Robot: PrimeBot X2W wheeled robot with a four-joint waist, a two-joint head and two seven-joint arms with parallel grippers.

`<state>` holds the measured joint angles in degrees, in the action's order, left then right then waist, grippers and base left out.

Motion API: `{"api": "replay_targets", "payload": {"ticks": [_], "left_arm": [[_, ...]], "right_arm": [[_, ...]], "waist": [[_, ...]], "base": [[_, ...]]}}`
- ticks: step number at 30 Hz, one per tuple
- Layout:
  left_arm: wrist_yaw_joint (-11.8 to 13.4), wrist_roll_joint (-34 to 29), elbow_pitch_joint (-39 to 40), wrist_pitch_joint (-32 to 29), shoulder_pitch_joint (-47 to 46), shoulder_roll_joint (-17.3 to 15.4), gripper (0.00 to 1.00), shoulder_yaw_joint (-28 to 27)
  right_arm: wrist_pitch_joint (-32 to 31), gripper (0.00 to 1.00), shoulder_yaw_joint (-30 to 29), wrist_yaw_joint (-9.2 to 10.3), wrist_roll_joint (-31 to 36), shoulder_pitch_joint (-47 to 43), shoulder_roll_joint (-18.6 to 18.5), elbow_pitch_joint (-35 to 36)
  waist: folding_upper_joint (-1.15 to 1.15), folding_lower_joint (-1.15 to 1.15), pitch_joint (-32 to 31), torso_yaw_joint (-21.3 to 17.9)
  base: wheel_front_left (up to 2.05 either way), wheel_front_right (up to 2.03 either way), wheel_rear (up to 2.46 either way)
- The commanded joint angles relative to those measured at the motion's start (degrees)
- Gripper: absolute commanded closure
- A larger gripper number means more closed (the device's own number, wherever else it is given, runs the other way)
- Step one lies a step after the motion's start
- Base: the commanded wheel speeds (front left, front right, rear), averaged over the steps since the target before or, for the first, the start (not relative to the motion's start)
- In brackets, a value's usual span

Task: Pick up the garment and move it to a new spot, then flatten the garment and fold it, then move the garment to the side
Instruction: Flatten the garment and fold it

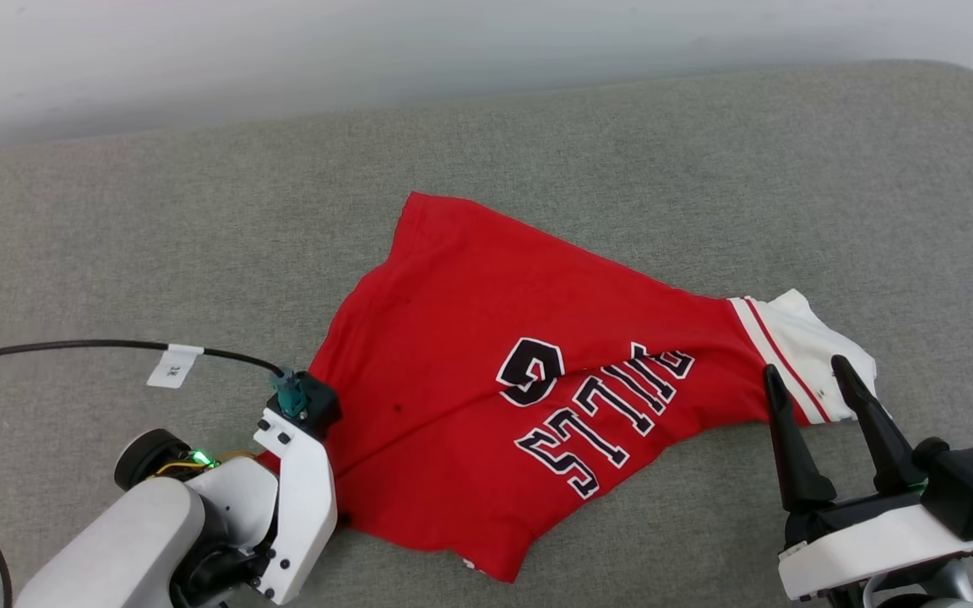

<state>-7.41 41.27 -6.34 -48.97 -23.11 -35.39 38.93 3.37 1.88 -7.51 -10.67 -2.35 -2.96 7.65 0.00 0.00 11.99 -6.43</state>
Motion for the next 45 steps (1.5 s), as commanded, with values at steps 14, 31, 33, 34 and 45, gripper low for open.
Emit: {"api": "replay_targets", "payload": {"ticks": [14, 31, 33, 34, 45], "left_arm": [[1.32, -1.68, -2.21, 11.02, -7.85, 0.99, 1.0, -0.62], [5.44, -1.8, -12.89, 24.0, -27.82, 7.18, 1.0, -11.42], [5.46, -2.7, -15.63, 24.23, -30.23, 6.52, 1.0, -11.53], [5.23, -3.15, -17.0, 24.68, -31.35, 6.5, 1.0, -11.5], [3.04, -4.16, -33.85, 22.9, -35.48, 7.75, 1.0, -8.81]], "right_arm": [[0.47, 0.0, -0.89, 0.04, -0.02, 0.67, 0.15, -0.18], [1.09, 0.0, 1.13, 0.04, -1.03, 4.0, 0.14, -0.82], [1.68, 0.0, 1.63, 0.04, -1.4, 4.47, 0.14, -1.18], [2.03, 0.0, 1.85, 0.04, -1.6, 4.86, 0.14, -1.43], [5.53, 0.0, 3.8, 0.04, -1.37, 8.94, 0.14, -3.45]], "waist": [[0.0, 0.0, -1.54, 0.63], [0.0, 0.0, 3.86, -4.94], [0.0, 0.0, 5.67, -6.09], [0.0, 0.0, 6.41, -6.55], [0.0, 0.0, 11.14, -9.26]], "base": [[0.0, 0.0, 0.0], [0.0, 0.0, 0.0], [0.0, 0.0, 0.0], [0.0, 0.0, 0.0], [0.0, 0.0, 0.0]]}}
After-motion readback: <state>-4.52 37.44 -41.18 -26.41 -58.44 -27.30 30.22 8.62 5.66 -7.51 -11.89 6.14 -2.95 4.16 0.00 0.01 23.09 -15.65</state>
